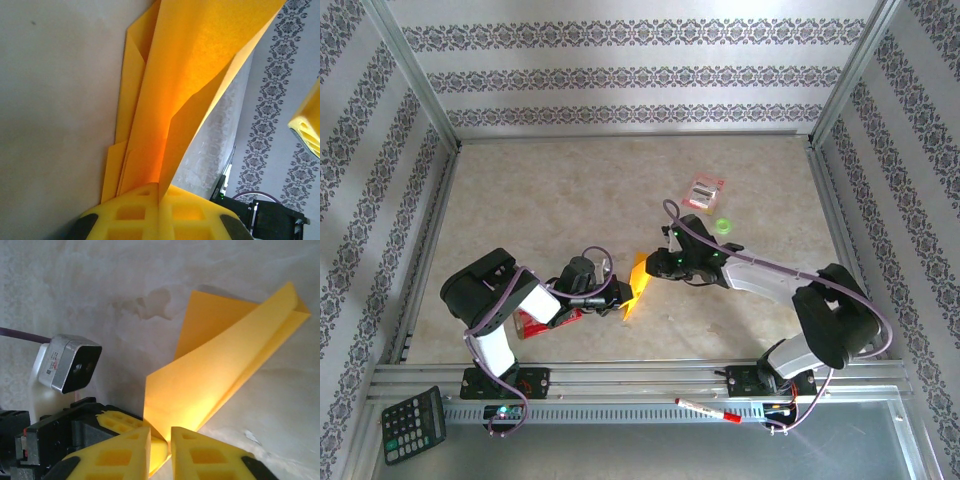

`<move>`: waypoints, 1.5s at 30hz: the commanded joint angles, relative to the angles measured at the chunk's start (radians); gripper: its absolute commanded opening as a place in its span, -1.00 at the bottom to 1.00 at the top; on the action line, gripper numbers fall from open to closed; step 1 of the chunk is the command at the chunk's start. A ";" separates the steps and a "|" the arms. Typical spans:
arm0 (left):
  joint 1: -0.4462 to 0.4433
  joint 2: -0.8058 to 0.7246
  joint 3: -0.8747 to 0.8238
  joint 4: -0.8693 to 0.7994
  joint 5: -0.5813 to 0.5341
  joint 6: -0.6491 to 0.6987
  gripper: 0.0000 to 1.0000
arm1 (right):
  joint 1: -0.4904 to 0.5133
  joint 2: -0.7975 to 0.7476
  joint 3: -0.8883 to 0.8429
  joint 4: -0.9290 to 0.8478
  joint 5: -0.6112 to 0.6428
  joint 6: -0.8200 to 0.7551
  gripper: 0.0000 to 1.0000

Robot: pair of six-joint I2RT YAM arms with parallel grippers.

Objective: Fold a paper plane with a square sheet of paper (pick it up from the middle)
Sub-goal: Fold the wing for the fifth time at the center of the table.

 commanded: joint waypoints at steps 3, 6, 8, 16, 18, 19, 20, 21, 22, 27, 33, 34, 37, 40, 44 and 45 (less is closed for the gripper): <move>0.017 0.023 -0.025 0.030 -0.018 -0.024 -1.00 | 0.016 0.069 0.052 0.040 -0.028 -0.043 -0.76; 0.017 0.028 -0.029 0.036 -0.019 -0.029 -1.00 | 0.017 0.110 0.071 0.040 -0.034 -0.059 -0.80; 0.019 0.032 -0.029 0.043 -0.018 -0.031 -1.00 | 0.016 0.138 0.082 0.038 -0.031 -0.067 -0.82; 0.020 0.037 -0.037 0.044 -0.020 -0.040 -1.00 | 0.012 0.217 0.116 0.038 -0.014 -0.078 -0.84; 0.021 0.038 -0.039 0.043 -0.023 -0.042 -1.00 | 0.012 0.233 0.123 0.039 -0.011 -0.081 -0.84; 0.022 0.036 -0.039 0.041 -0.025 -0.043 -1.00 | 0.013 0.239 0.126 0.040 -0.010 -0.084 -0.84; 0.020 0.037 -0.039 0.038 -0.024 -0.043 -1.00 | 0.013 0.245 0.129 0.040 -0.009 -0.087 -0.84; 0.021 0.038 -0.041 0.037 -0.025 -0.044 -1.00 | 0.012 0.249 0.130 0.041 -0.008 -0.088 -0.84; 0.021 0.037 -0.043 0.036 -0.028 -0.046 -1.00 | 0.012 0.253 0.131 0.042 -0.004 -0.090 -0.84; 0.022 0.038 -0.048 0.026 -0.038 -0.059 -1.00 | 0.008 0.272 0.142 0.045 -0.002 -0.097 -0.84; 0.022 0.032 -0.048 -0.004 -0.044 -0.062 -1.00 | 0.000 0.294 0.149 0.048 -0.001 -0.104 -0.85; 0.021 0.031 -0.047 -0.008 -0.045 -0.060 -1.00 | -0.001 0.297 0.151 0.048 -0.002 -0.106 -0.85; 0.022 0.031 -0.045 -0.018 -0.045 -0.062 -1.00 | -0.005 0.304 0.154 0.048 -0.003 -0.111 -0.84; 0.021 0.031 -0.043 -0.025 -0.044 -0.063 -1.00 | -0.012 0.311 0.153 0.047 -0.003 -0.114 -0.84; 0.022 0.033 -0.042 -0.036 -0.046 -0.063 -1.00 | -0.018 0.315 0.149 0.049 -0.003 -0.121 -0.84; 0.022 0.034 -0.042 -0.037 -0.047 -0.063 -1.00 | -0.020 0.315 0.149 0.047 -0.004 -0.122 -0.84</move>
